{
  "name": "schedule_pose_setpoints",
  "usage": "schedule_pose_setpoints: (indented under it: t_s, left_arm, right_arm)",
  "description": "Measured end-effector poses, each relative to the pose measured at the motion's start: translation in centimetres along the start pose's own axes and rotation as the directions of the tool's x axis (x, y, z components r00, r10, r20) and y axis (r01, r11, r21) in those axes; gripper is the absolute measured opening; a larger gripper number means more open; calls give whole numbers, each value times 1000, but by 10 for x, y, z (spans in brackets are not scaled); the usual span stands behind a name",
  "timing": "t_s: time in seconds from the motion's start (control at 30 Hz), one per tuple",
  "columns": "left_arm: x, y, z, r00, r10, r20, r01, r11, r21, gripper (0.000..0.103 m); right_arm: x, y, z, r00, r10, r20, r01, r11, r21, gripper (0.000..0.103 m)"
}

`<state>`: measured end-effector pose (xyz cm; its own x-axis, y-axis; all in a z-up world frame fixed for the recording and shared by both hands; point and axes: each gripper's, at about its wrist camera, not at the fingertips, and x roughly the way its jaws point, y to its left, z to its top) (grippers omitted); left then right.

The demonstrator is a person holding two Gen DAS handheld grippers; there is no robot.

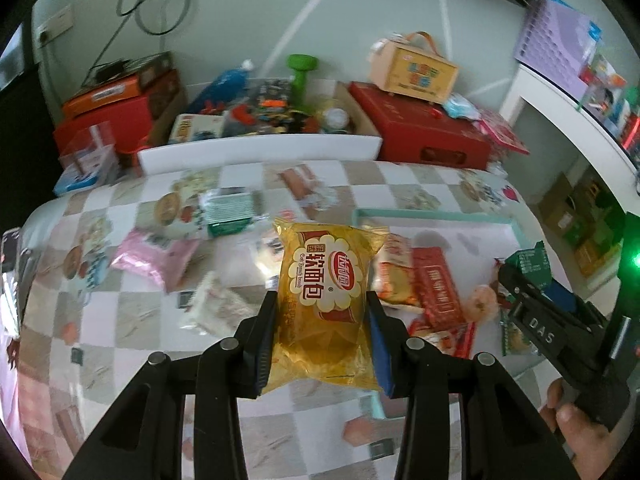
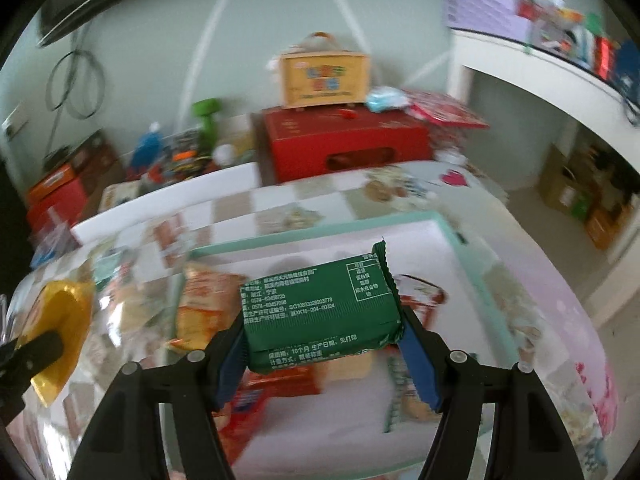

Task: Organize snacks
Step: 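Carry both snacks over the tray and open both tools to release them, then lift both open tools away from the tray toward the remaining snacks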

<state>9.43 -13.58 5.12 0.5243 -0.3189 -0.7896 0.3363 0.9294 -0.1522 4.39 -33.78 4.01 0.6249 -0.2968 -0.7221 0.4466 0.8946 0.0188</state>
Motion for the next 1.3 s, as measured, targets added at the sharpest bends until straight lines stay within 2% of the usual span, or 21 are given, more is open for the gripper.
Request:
schedule_pose_setpoints:
  t_s: [0.17, 0.33, 0.47, 0.8, 0.83, 0.9, 1.17, 1.23, 1.3]
  left_arm:
    - [14, -29, 9, 999, -35, -2, 36, 998, 46, 43]
    - [33, -61, 14, 996, -87, -32, 90, 991, 95, 43]
    - [49, -81, 16, 994, -100, -52, 106, 986, 129, 43]
    - [71, -94, 21, 988, -120, -93, 132, 983, 126, 43]
    - [71, -92, 22, 987, -129, -92, 139, 984, 115, 45]
    - [69, -89, 22, 986, -141, -92, 150, 984, 94, 59]
    - [57, -73, 23, 988, -135, -74, 139, 989, 51, 63]
    - [57, -68, 22, 990, -118, -77, 121, 992, 38, 73]
    - [57, -61, 21, 993, -85, -79, 87, 996, 24, 83]
  right_arm:
    - [16, -27, -1, 1000, -15, -4, 15, 995, 94, 72]
    - [24, -40, -5, 999, -46, -7, 47, 990, 135, 72]
    - [31, -53, -7, 998, -55, -26, 59, 982, 177, 72]
    - [35, -61, -9, 998, -58, -37, 64, 978, 201, 73]
    - [35, -61, -9, 998, -53, -35, 59, 979, 197, 74]
    - [36, -56, -8, 998, -42, -38, 48, 982, 184, 74]
    - [31, -46, -5, 998, -45, -34, 50, 988, 144, 77]
    - [32, -46, -4, 998, -46, -42, 51, 989, 140, 84]
    - [32, -46, -4, 998, -47, -52, 54, 988, 142, 98]
